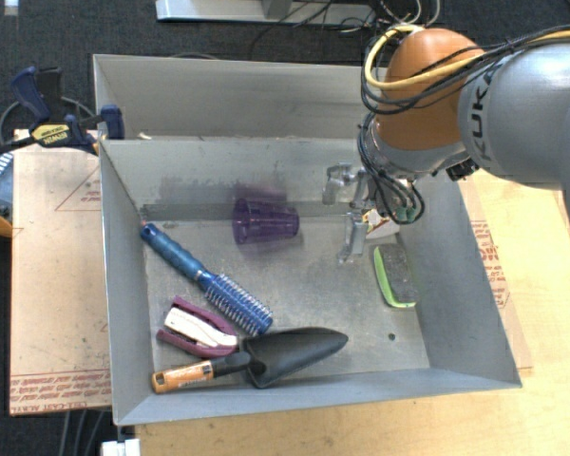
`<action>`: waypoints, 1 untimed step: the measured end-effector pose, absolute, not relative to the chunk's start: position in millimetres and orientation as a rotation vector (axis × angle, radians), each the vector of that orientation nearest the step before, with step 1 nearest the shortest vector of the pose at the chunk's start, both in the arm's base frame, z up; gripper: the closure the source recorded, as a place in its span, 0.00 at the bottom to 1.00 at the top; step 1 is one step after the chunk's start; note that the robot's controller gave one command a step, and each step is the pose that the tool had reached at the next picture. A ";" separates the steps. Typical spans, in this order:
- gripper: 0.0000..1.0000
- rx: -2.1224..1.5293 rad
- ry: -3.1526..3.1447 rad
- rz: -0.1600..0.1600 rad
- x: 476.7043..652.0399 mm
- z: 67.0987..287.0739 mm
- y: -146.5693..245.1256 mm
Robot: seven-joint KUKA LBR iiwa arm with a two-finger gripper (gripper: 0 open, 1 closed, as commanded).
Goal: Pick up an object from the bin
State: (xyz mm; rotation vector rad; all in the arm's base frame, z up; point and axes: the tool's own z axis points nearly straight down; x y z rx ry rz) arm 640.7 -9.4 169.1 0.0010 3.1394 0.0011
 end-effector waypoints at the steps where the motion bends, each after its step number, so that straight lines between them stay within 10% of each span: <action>1: 0.00 0.004 3.147 0.007 653.8 66.3 101.2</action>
Offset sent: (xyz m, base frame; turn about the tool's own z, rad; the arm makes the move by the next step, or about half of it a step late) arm -0.0069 0.1014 -0.0429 0.1427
